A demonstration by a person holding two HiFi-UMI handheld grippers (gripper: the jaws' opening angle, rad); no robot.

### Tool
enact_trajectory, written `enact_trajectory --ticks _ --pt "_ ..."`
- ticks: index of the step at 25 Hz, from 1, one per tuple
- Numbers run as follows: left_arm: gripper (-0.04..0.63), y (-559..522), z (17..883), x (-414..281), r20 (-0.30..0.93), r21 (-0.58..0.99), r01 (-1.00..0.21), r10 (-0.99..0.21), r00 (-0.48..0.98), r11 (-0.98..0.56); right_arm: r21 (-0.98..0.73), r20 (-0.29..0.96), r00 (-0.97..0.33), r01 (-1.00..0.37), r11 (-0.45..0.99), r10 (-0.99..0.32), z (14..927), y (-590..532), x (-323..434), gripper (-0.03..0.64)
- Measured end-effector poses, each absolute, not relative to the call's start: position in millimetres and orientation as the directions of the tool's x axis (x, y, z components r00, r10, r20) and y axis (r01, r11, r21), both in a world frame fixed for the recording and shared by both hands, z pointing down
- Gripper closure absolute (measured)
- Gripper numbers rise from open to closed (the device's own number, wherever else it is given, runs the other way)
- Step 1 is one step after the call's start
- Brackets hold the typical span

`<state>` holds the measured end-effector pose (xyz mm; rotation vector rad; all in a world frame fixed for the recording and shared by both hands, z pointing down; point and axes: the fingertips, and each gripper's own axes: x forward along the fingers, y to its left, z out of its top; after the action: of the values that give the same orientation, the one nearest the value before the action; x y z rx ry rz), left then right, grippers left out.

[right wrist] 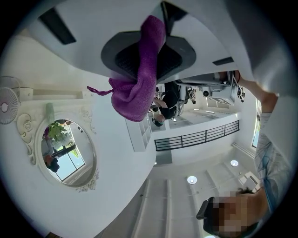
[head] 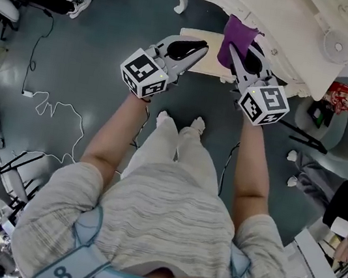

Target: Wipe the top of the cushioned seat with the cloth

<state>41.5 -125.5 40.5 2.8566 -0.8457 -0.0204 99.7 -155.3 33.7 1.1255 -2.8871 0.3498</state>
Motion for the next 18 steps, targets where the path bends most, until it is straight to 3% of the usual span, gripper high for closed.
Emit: enact_trajectory --ticks 18 --pt "0.555 -208 219 53 0.007 0.092 -0.542 -0.544 0.839 -0.835 -0.176 0.133 -0.726 -0.688 0.704 -0.675 215 -236 103 0.549"
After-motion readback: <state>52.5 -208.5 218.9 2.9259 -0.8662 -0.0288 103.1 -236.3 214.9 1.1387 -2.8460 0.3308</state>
